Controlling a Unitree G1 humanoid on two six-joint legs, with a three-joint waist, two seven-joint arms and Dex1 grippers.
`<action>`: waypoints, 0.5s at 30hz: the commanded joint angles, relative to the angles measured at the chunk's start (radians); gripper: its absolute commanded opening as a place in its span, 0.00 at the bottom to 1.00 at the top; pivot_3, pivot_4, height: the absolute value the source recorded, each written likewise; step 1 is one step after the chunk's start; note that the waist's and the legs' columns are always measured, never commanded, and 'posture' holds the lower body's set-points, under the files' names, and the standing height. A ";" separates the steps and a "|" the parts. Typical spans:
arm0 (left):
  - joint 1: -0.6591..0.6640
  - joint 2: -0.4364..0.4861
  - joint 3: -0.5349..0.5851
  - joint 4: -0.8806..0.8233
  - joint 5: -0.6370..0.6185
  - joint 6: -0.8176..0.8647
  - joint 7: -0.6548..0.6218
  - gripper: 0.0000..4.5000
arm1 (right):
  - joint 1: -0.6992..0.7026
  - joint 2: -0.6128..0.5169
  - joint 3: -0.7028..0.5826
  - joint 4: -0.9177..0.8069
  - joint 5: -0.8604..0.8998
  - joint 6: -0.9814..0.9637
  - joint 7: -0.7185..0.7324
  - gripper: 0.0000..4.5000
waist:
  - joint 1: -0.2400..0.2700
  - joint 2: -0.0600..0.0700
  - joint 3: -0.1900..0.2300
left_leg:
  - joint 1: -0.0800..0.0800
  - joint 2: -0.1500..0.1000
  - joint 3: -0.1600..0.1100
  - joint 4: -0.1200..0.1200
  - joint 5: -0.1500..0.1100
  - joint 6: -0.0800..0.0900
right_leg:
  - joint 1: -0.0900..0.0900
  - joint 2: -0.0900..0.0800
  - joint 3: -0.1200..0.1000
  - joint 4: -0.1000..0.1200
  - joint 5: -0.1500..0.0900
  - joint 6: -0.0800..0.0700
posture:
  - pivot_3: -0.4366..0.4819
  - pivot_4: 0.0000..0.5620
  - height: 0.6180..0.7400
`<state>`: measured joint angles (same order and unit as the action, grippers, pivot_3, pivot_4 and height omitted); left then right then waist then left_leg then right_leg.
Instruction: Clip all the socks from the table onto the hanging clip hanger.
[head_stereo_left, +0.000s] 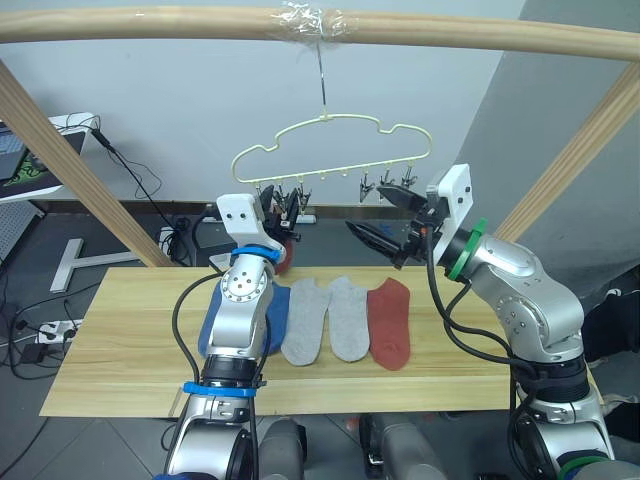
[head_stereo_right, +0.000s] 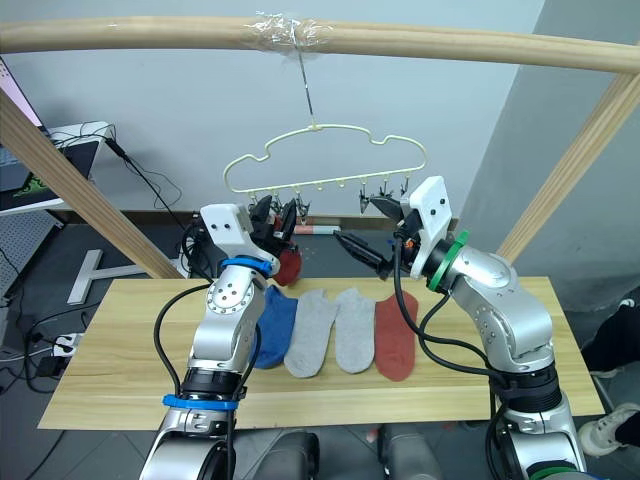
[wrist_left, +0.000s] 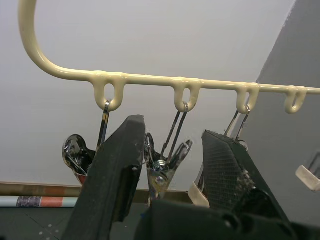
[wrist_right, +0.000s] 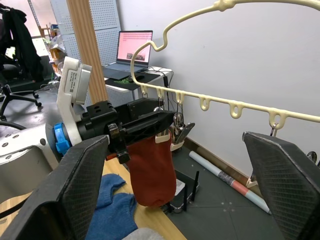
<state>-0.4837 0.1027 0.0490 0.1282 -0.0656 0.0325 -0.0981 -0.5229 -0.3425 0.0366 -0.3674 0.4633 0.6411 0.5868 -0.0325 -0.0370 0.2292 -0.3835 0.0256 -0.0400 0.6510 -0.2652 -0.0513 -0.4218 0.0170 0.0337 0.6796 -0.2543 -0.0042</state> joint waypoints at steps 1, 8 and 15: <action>-0.009 -0.004 -0.002 -0.020 0.003 -0.031 0.001 0.22 | -0.011 -0.006 -0.022 -0.032 0.019 -0.012 -0.005 1.00 | 0.000 0.000 0.000 | 0.000 0.000 0.000 0.000 0.000 0.000 | 0.000 0.000 0.000 0.000 0.000 0.000 | 0.40 0.34 1.00; -0.010 -0.004 -0.002 -0.018 0.003 -0.035 0.002 0.00 | -0.011 -0.006 -0.022 -0.031 0.020 -0.011 -0.005 1.00 | 0.000 0.000 0.000 | 0.000 0.000 0.000 0.000 0.000 0.000 | 0.000 0.000 0.000 0.000 0.000 0.000 | 0.41 0.34 1.00; -0.008 0.000 -0.001 -0.024 -0.019 -0.013 -0.023 0.00 | 0.000 -0.009 -0.006 -0.030 0.006 -0.012 -0.007 1.00 | 0.000 0.000 0.000 | 0.000 0.000 0.000 0.000 0.000 0.000 | 0.000 0.000 0.000 0.000 0.000 0.000 | 0.41 0.34 1.00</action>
<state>-0.4837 0.1033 0.0483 0.1284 -0.0724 0.0198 -0.1050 -0.5225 -0.3440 0.0378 -0.3674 0.4627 0.6412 0.5831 -0.0326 -0.0370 0.2292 -0.3835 0.0256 -0.0400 0.6512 -0.2652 -0.0513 -0.4218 0.0170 0.0337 0.6797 -0.2543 -0.0042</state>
